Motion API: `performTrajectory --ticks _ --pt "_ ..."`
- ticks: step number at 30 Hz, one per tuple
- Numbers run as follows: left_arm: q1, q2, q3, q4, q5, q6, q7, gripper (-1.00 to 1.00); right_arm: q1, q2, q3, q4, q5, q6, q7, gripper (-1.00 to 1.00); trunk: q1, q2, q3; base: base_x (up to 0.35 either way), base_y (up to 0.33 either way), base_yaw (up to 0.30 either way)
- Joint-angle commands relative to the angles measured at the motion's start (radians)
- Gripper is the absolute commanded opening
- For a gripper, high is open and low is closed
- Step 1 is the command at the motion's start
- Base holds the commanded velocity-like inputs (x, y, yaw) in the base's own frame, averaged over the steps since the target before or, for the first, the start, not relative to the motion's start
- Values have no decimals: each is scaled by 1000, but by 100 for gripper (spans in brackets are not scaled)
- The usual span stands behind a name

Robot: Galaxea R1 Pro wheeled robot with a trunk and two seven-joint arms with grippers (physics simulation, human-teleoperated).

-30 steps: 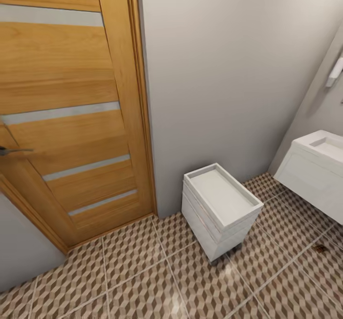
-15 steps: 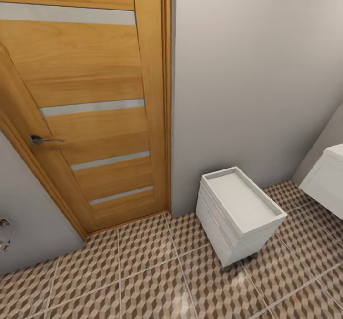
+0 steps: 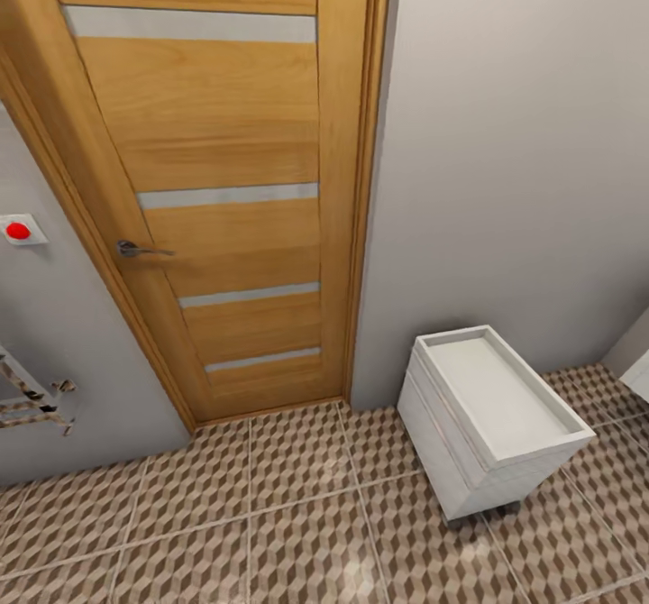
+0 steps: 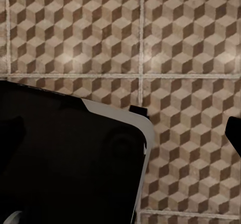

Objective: Take the four mousetraps from the cabinet in the bathroom and place them on the bathroom floor. Make sure all four end up on the same floor surface, and ensure that at least two of them are either under or directly next to the same bathroom sink.

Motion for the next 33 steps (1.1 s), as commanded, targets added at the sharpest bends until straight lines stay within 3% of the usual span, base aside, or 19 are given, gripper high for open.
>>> performTrajectory --ticks 1,33 --pt "-2 -1 -8 4 5 -6 2 100 -1 0 6 1 -11 -3 6 100 1 -2 -2 0 0 270" --pt "-2 -1 -8 4 5 -6 2 100 -1 0 5 1 -12 -4 6 100 1 -2 -9 0 0 271"
